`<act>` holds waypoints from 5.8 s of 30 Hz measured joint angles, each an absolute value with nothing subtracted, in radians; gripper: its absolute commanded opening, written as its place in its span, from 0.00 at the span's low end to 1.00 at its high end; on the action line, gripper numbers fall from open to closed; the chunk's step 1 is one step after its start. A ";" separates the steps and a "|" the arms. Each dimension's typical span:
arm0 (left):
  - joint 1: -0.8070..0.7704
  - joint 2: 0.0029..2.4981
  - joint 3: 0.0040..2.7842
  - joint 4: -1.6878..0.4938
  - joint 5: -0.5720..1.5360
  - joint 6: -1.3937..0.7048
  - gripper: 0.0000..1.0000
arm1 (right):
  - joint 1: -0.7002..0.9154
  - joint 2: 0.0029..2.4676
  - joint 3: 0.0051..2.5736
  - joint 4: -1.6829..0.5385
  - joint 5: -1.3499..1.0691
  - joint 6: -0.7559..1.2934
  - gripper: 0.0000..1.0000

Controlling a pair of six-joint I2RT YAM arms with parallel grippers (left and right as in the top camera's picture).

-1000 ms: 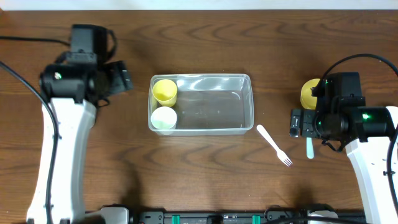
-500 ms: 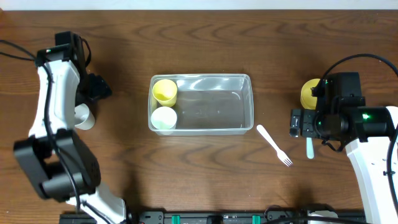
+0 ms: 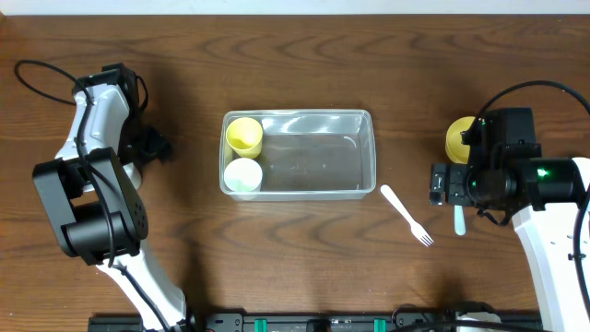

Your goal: Pack container

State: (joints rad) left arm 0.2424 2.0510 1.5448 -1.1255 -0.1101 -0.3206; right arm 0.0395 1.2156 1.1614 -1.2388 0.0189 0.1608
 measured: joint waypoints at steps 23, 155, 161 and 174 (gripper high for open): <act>0.247 2.049 1.545 -1.152 -0.110 -0.318 0.06 | 0.039 1.216 1.161 -1.231 0.019 0.161 0.99; 0.076 1.493 1.544 -1.048 0.165 -0.162 0.90 | -0.163 1.533 1.521 -1.135 0.007 0.112 0.99; 0.076 1.495 1.544 -1.045 0.181 -0.162 0.91 | -0.141 1.762 1.615 -1.135 0.004 0.057 0.99; 0.076 1.496 1.544 -1.051 0.181 -0.162 0.91 | -0.068 2.065 1.615 -1.060 0.077 0.065 0.89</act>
